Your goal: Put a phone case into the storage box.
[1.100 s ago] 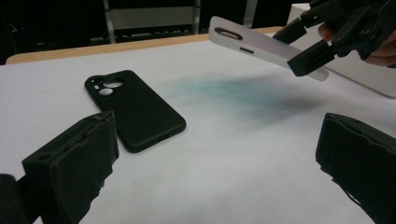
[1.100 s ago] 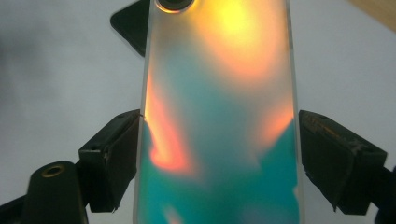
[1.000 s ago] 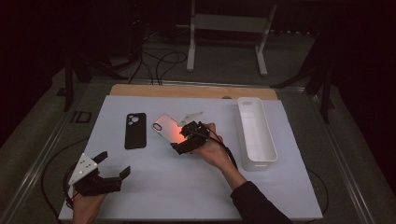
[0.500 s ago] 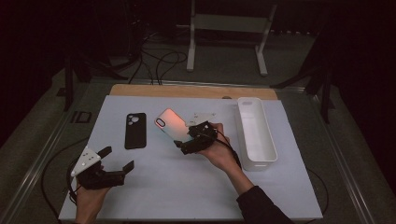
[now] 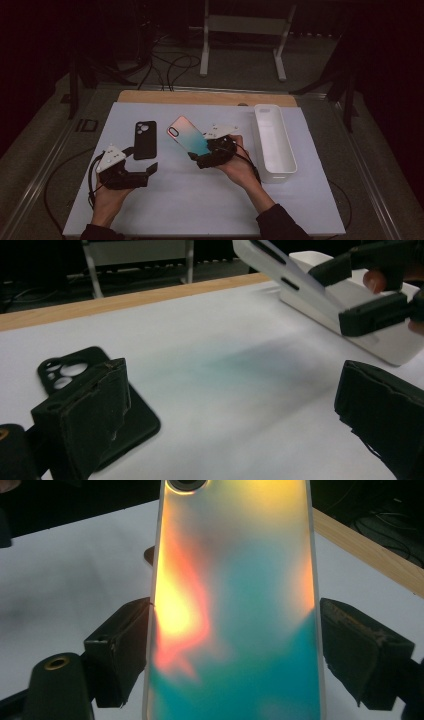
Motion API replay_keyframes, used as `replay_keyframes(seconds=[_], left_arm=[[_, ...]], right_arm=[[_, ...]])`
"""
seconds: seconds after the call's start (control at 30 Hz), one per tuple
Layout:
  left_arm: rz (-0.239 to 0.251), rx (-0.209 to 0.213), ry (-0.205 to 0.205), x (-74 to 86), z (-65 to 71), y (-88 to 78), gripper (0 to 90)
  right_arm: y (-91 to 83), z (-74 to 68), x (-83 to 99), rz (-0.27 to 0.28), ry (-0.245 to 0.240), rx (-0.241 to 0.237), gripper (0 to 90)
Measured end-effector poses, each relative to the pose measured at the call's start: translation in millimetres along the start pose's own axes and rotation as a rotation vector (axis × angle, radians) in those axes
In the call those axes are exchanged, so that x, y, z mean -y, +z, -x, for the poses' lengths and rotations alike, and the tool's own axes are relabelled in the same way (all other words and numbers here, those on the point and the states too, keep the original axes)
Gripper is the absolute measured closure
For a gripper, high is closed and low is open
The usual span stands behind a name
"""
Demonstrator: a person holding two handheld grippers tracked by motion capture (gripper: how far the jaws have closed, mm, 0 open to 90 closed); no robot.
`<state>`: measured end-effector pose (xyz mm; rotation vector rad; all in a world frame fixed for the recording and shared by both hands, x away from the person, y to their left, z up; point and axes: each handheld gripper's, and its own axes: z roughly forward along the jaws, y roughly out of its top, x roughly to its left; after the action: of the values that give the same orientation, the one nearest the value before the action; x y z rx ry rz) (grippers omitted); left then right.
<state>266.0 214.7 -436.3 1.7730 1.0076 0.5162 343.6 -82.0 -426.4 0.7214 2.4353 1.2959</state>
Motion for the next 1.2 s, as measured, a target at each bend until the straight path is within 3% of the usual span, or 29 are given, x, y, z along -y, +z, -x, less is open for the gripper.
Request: replay_keyframes(seconds=[0.5,0.67,0.8,0.93,1.2], left_arm=[[-0.003,0.067,-0.027,-29.2,11.9,30.8,9.0],[0.018,0.094,-0.049,-37.1,17.3,40.4,14.9],[0.018,0.12,-0.043,-43.2,24.3,46.9,18.3],[0.02,0.137,-0.036,-45.9,28.1,49.6,24.5],[0.015,0.16,-0.021,-46.9,35.9,57.0,49.3]], right_arm=[[-7.3,-3.8,3.6,0.073,0.0,-0.007,17.0],[-4.0,-9.1,1.5,0.091,-0.01,-0.009,17.0],[-2.5,-11.9,0.7,0.104,-0.011,-0.008,17.0],[-1.2,-15.0,-0.3,0.119,-0.007,-0.002,17.0],[3.5,-22.4,-2.7,0.171,0.01,0.003,17.0]])
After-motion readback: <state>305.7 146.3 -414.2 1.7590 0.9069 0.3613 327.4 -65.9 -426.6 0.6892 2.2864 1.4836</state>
